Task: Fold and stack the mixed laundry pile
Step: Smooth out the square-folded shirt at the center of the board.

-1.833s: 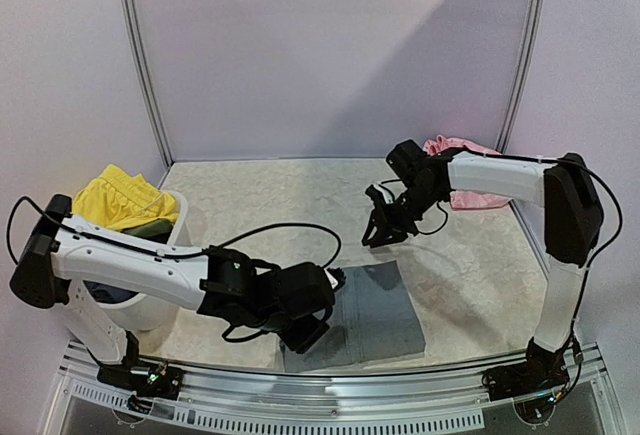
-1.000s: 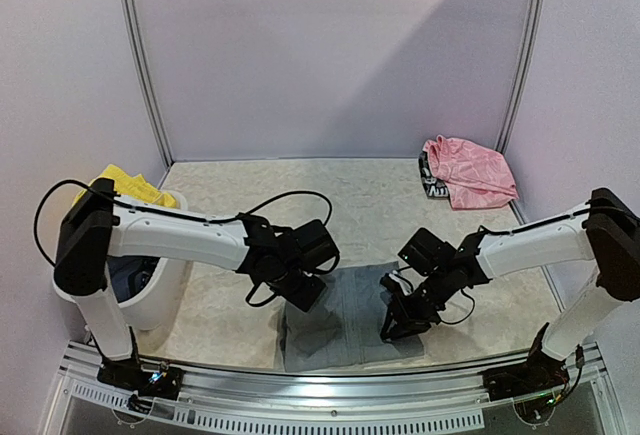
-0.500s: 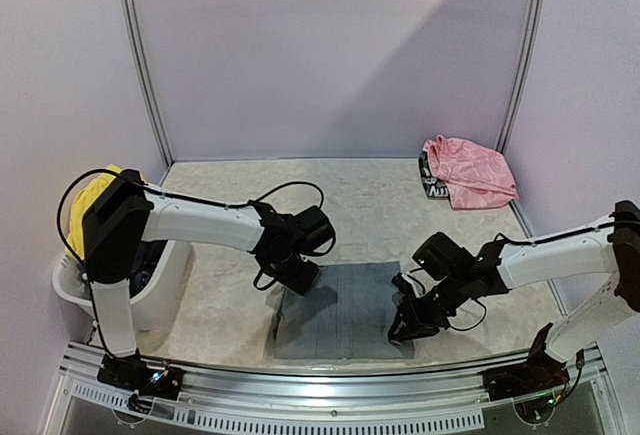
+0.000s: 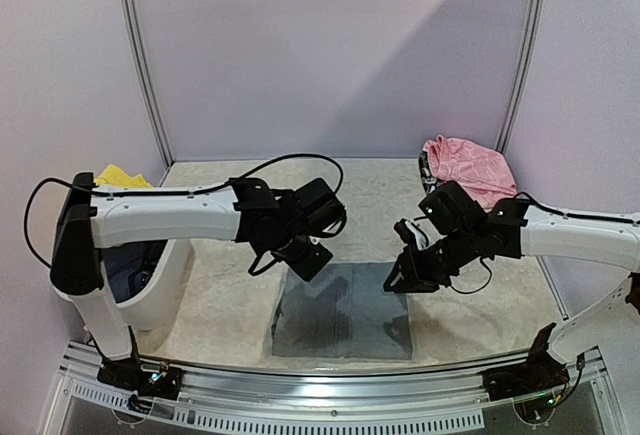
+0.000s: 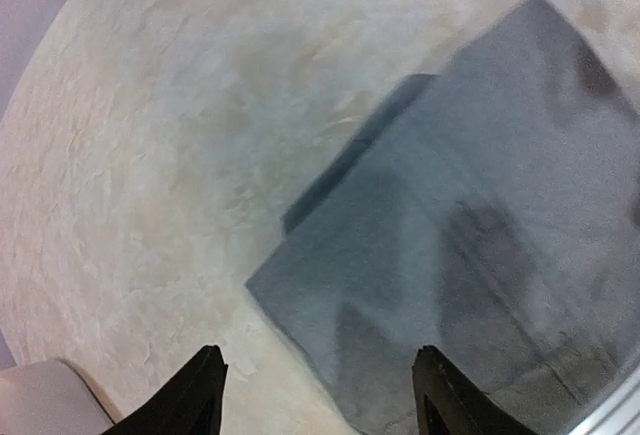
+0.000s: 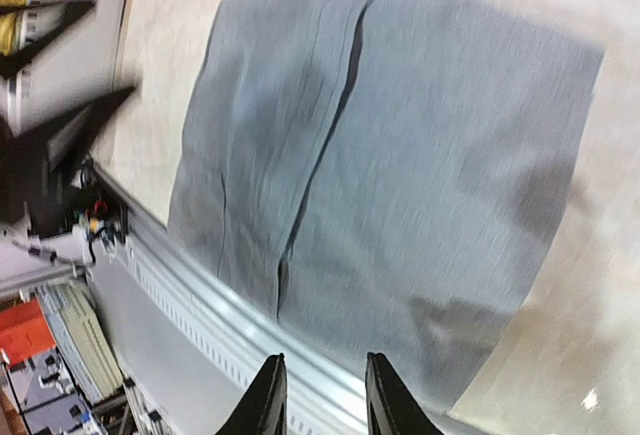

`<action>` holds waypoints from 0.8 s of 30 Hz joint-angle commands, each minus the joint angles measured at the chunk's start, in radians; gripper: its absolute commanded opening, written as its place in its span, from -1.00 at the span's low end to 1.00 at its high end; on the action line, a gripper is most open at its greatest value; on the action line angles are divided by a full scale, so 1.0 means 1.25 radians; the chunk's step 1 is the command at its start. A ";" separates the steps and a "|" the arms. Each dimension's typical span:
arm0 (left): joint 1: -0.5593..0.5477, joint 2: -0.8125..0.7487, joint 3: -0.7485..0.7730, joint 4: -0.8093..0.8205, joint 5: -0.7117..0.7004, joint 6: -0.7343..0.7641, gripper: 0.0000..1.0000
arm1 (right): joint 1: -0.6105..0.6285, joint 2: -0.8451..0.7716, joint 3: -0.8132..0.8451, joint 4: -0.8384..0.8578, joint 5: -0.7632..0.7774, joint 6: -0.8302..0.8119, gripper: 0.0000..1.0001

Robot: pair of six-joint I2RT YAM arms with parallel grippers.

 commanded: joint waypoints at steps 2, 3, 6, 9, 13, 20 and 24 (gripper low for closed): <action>-0.127 -0.016 -0.015 -0.002 0.062 0.033 0.26 | -0.087 0.120 0.089 -0.022 -0.002 -0.057 -0.47; -0.144 -0.014 -0.017 0.005 0.069 0.028 0.25 | -0.099 0.138 0.105 -0.020 -0.011 -0.070 -0.47; -0.185 0.000 -0.027 0.035 0.092 0.007 0.23 | -0.131 0.219 0.155 -0.030 -0.035 -0.117 -0.49; -0.213 0.019 -0.033 0.060 0.109 -0.009 0.21 | -0.173 0.294 0.186 -0.035 -0.060 -0.156 -0.51; -0.234 0.046 -0.049 0.084 0.122 -0.023 0.20 | -0.209 0.375 0.224 -0.052 -0.080 -0.201 -0.53; -0.242 0.075 -0.109 0.132 0.161 -0.049 0.19 | -0.231 0.485 0.264 -0.062 -0.097 -0.259 -0.55; -0.252 0.076 -0.167 0.160 0.179 -0.068 0.19 | -0.244 0.518 0.267 -0.057 -0.111 -0.272 -0.55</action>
